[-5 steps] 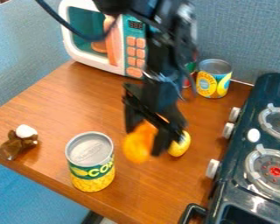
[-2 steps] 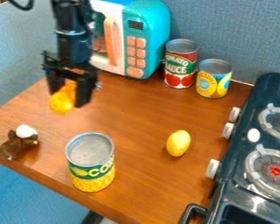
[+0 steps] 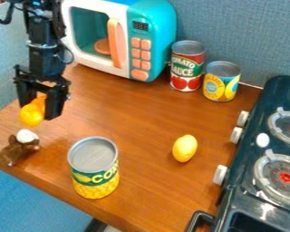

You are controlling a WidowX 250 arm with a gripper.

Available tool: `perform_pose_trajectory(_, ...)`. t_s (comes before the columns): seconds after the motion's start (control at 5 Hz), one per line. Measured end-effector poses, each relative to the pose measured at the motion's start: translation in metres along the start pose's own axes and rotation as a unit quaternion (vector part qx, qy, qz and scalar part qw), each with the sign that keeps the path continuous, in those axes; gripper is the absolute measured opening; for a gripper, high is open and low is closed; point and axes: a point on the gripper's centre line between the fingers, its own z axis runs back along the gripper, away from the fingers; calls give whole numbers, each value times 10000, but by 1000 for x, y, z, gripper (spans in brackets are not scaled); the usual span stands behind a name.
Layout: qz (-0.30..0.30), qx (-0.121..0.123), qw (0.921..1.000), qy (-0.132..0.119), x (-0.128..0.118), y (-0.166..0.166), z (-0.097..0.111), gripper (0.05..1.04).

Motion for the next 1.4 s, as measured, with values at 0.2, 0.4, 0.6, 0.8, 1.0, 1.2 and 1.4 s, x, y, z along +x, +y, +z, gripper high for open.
perform_pose_trajectory(0.2, 132, -50, 9999, 11, 5, 17, -2, 841)
perform_pose_trajectory(0.4, 303, -93, 9995, 37, 13, 39, -3, 841)
perform_pose_trajectory(0.6, 410, -60, 9989, 217, 20, 52, -13, 841)
perform_pose_trajectory(0.8, 458, -59, 9979, 459, 22, 58, -35, 841)
perform_pose_trajectory(1.0, 381, -44, 9985, 379, 26, 61, -39, 841)
perform_pose_trajectory(1.2, 430, -28, 9986, 320, 28, 62, -39, 841)
perform_pose_trajectory(1.4, 505, -168, 9985, 127, 29, 59, -40, 881)
